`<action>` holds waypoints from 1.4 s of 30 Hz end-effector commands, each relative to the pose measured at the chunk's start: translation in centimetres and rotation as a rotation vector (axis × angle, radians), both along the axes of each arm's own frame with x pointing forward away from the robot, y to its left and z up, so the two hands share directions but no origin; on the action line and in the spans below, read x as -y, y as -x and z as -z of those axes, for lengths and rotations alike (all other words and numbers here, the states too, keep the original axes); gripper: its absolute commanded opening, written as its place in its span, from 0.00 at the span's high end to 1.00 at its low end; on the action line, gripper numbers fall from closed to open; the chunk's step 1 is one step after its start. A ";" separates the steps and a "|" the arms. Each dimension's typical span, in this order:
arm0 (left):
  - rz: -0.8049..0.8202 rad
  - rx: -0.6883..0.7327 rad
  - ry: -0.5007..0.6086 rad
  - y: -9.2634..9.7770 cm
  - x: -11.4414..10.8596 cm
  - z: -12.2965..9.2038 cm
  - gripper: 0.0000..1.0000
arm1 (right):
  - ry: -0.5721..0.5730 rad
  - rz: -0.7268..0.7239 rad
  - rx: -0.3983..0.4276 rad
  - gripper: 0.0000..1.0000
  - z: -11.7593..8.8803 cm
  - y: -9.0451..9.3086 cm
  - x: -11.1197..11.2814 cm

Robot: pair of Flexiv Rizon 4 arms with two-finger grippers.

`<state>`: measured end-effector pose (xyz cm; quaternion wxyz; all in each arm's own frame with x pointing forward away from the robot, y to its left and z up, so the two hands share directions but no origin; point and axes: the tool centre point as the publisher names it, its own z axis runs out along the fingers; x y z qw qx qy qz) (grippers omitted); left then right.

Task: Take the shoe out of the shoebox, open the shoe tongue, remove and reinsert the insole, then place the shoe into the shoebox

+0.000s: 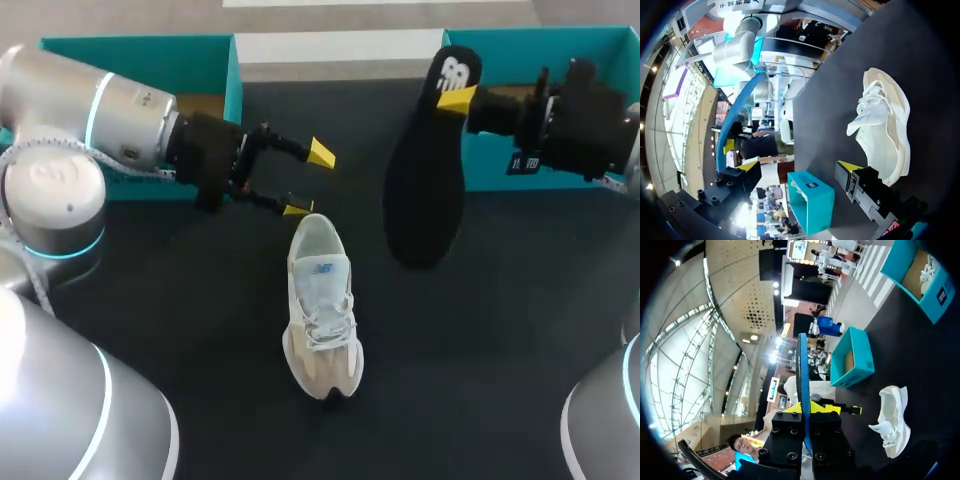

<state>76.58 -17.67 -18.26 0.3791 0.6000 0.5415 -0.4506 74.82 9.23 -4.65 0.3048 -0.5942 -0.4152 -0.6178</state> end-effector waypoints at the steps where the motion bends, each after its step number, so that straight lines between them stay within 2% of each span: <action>1: -0.018 -0.008 0.026 0.2 0.0 0.4 0.00 | -0.030 0.063 -0.053 1.00 0.7 -1.6 -1.2; 9: -0.064 0.000 0.093 0.1 0.0 -0.2 0.00 | -0.071 0.049 -0.156 1.00 1.6 -4.6 -2.2; 18: -0.093 0.001 0.171 0.0 0.8 -0.7 0.00 | -0.108 0.030 -0.243 1.00 2.8 -5.9 -4.4; 27: -0.087 0.021 0.221 0.7 0.9 -2.0 0.01 | -0.124 -0.033 -0.323 1.00 5.7 -7.0 -6.4; 32: -0.082 0.031 0.251 1.0 0.8 -3.1 0.12 | -0.107 -0.065 -0.355 1.00 6.8 -7.6 -7.0; 38: -0.065 0.035 0.266 1.0 1.9 -3.6 0.16 | -0.090 -0.127 -0.376 1.00 7.3 -8.2 -8.0; 42: -0.056 0.033 0.273 1.1 2.5 -3.8 0.36 | -0.088 -0.162 -0.383 1.00 7.4 -8.4 -8.6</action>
